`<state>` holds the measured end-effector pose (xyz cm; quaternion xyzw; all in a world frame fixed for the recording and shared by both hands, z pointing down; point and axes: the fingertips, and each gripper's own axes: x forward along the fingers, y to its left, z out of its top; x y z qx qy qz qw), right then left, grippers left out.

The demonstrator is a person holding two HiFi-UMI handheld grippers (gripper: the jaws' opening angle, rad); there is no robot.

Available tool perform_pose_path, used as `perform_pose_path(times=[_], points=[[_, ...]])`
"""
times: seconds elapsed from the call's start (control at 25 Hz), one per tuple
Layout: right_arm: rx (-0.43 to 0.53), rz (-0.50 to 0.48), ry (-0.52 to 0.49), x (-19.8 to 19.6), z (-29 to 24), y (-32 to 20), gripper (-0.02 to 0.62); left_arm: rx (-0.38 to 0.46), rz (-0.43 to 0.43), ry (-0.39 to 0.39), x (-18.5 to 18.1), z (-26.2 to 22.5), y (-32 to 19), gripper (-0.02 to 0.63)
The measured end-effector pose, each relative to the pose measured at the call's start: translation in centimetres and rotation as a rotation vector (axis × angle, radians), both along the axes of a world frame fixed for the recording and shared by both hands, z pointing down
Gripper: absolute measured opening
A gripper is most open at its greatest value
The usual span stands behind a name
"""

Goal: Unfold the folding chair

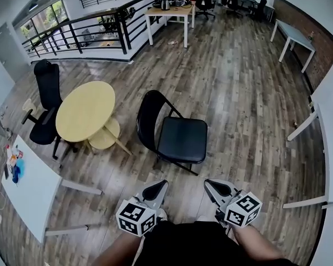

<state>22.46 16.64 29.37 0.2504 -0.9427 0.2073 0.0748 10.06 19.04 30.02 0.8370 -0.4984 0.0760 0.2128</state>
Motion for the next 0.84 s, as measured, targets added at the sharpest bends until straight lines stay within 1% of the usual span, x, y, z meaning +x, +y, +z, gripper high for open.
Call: perform_pose_path(times=[0.24, 0.48, 0.84], points=[[0.000, -0.004, 0.008, 0.1, 0.3, -0.4, 0.003, -0.001, -0.010, 0.012, 0.1, 0.2, -0.2, 0.006], [0.005, -0.015, 0.041, -0.2, 0.8, -0.4, 0.003, -0.010, 0.003, 0.033, 0.1, 0.7, -0.6, 0.008], [-0.013, -0.009, 0.053, -0.7, 1.3, -0.3, 0.003, -0.012, 0.008, 0.036, -0.2, 0.4, -1.0, 0.008]])
